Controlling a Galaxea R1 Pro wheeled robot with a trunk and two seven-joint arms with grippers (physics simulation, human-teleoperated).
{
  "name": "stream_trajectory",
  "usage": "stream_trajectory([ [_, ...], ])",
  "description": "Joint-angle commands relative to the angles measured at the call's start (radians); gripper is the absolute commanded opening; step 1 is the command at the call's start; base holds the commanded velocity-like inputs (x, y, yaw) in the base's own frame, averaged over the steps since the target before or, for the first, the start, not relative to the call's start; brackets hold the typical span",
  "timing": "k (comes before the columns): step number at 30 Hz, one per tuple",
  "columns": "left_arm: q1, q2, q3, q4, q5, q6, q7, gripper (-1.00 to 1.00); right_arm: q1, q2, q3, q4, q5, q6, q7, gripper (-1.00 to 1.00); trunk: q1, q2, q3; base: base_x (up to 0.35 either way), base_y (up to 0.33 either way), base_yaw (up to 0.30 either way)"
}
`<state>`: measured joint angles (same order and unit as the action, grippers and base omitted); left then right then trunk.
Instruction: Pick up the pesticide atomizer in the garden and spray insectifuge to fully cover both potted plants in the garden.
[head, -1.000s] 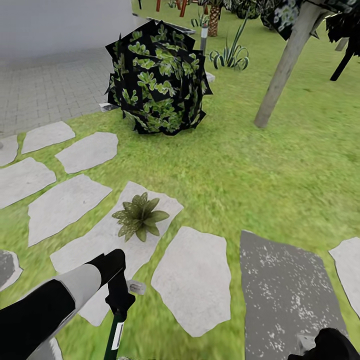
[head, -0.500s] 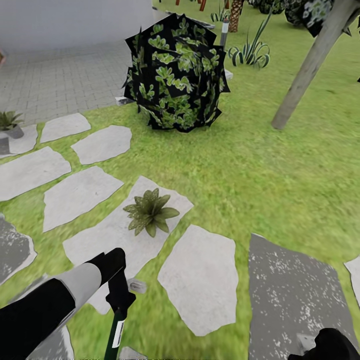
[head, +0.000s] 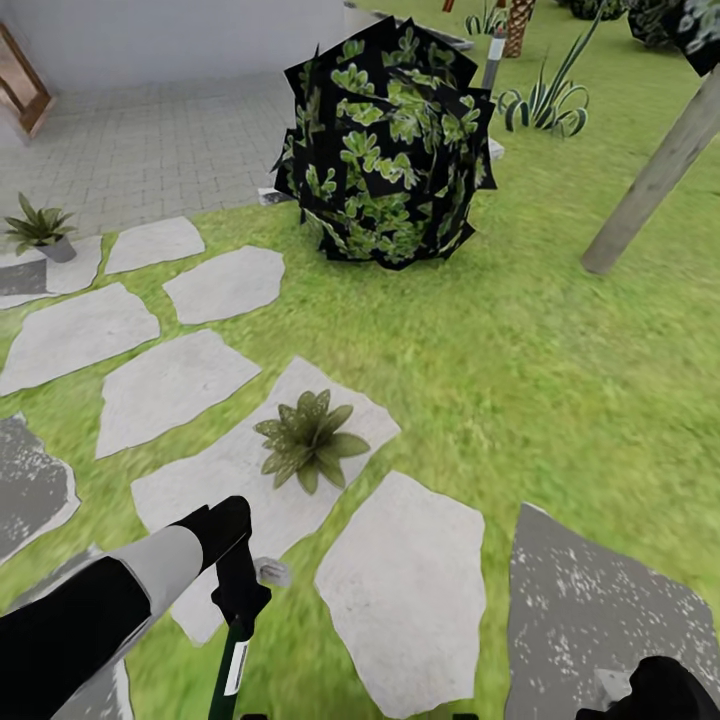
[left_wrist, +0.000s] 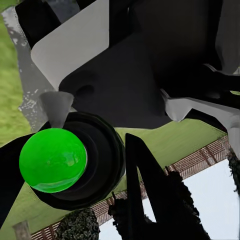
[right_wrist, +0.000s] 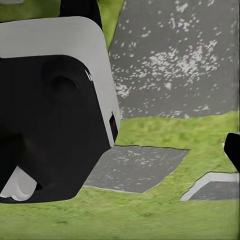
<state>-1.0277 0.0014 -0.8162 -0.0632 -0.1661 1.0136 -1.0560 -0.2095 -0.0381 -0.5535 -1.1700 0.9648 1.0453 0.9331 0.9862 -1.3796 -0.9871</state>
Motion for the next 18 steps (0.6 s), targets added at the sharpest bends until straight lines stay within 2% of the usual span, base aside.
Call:
stream_trajectory([
  [1, 0.0, 0.0, 0.003, -0.001, -0.01, 0.005, -0.009, -1.0, -0.001, 0.0, -0.001, 0.0, 0.009, 0.002, 0.01, 1.0, 0.0, 0.0, -0.001, 0.213, -0.274, 0.072],
  [8, 0.0, -0.003, 0.003, -0.002, -0.011, 0.005, -0.009, -1.0, -0.001, 0.003, -0.001, 0.0, 0.009, 0.002, 0.01, 1.0, 0.0, 0.0, -0.001, 0.117, -0.291, 0.004],
  [13, 0.0, -0.004, 0.003, -0.003, -0.011, 0.005, -0.01, -1.0, -0.001, 0.005, 0.0, -0.001, 0.01, 0.002, 0.014, 1.0, 0.0, 0.0, 0.002, 0.005, -0.27, -0.153],
  [18, 0.001, -0.005, 0.004, -0.003, -0.011, 0.005, -0.009, -1.0, -0.001, 0.007, 0.0, -0.002, 0.011, 0.002, 0.013, 1.0, 0.0, 0.0, 0.007, 0.0, -0.15, -0.2],
])
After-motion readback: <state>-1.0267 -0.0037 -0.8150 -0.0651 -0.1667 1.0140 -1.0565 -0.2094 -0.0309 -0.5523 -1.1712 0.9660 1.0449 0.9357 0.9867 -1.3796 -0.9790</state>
